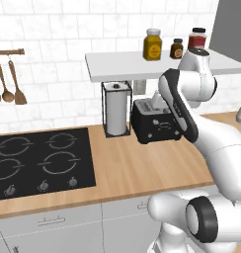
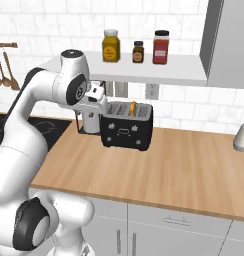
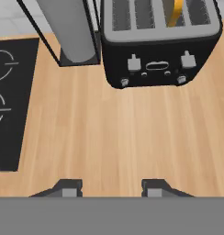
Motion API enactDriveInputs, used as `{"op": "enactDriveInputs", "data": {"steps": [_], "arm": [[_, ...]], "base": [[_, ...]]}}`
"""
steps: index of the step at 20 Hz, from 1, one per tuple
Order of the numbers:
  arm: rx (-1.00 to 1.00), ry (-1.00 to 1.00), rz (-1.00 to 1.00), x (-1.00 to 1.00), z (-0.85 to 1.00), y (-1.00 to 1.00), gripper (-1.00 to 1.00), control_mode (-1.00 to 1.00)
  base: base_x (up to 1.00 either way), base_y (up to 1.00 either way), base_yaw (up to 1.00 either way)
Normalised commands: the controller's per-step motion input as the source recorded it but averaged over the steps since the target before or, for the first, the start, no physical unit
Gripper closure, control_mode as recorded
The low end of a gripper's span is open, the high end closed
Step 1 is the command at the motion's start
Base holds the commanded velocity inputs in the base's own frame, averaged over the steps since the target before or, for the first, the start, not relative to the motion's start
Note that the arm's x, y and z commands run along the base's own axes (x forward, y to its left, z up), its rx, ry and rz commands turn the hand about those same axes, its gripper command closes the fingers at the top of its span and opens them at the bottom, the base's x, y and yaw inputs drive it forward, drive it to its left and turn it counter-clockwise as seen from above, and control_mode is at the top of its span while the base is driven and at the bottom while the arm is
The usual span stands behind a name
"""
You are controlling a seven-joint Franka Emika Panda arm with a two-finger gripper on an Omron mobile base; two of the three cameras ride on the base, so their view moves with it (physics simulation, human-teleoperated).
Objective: Start the toaster. Once the lever pops up, take the bread to the plate on the dining counter.
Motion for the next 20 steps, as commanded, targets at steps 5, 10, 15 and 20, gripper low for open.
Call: {"op": "enactDriveInputs", "data": {"steps": [5, 10, 15, 20], "arm": [[0.00, 0.00, 0.00, -0.04, 0.00, -0.16, -1.00, -1.00], [0.00, 0.00, 0.00, -0.05, 0.00, -0.54, -1.00, -1.00], [0.00, 0.00, 0.00, 0.00, 0.00, -0.58, -1.00, -1.00], [0.00, 0.00, 0.00, 0.00, -0.06, -0.48, -1.00, -1.00]], "base": [[0.00, 0.00, 0.00], [0.00, 0.00, 0.00], [0.00, 0.00, 0.00], [0.00, 0.00, 0.00]]}}
